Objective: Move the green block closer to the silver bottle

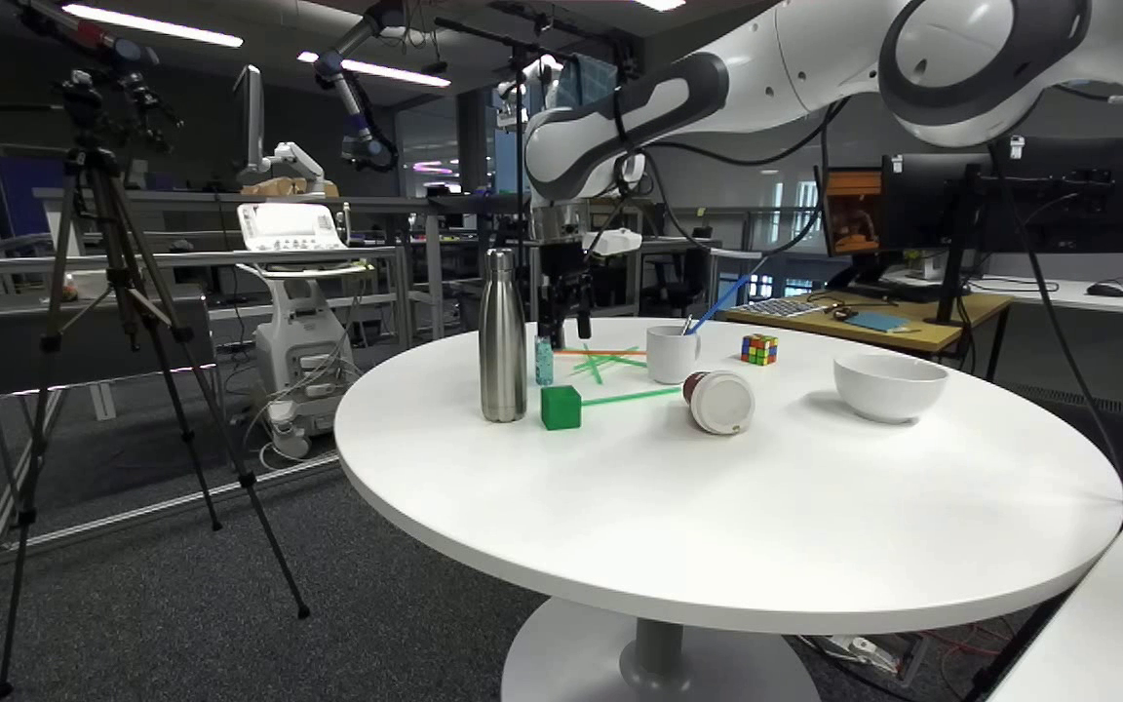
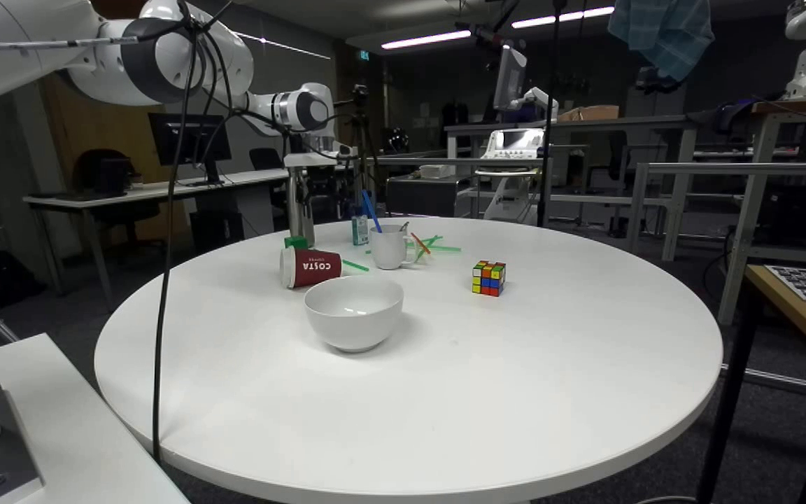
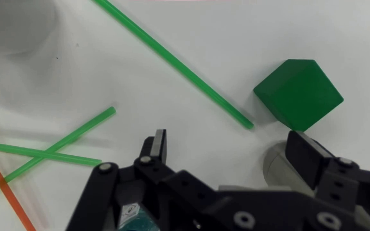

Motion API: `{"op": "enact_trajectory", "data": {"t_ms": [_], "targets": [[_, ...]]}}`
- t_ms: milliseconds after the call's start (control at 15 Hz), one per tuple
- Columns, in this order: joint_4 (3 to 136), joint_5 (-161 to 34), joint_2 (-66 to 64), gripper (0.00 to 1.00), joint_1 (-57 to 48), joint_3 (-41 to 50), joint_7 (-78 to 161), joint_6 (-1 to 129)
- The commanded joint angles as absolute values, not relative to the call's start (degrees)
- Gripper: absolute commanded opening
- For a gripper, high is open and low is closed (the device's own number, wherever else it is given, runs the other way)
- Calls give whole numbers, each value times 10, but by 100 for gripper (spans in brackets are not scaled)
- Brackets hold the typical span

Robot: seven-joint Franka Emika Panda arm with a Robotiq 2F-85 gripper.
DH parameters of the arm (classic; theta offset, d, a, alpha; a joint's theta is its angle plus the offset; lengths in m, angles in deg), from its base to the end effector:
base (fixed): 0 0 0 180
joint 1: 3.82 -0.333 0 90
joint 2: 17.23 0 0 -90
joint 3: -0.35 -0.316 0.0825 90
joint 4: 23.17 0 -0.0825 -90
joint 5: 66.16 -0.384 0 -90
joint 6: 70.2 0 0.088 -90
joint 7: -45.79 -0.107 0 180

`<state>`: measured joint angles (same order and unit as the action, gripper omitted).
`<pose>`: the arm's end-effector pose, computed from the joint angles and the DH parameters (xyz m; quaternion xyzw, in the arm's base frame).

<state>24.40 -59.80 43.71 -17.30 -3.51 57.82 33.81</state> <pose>0.7594 0.2036 0.2580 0.9665 0.2526 -0.0375 0.0250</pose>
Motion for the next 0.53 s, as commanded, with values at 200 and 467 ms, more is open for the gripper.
{"op": "enact_trajectory", "data": {"t_ms": [200,467], "targets": [[276,-596,398,100,-165,-23,560,354],[286,-593,378,100,-165,-15,549,359]]}}
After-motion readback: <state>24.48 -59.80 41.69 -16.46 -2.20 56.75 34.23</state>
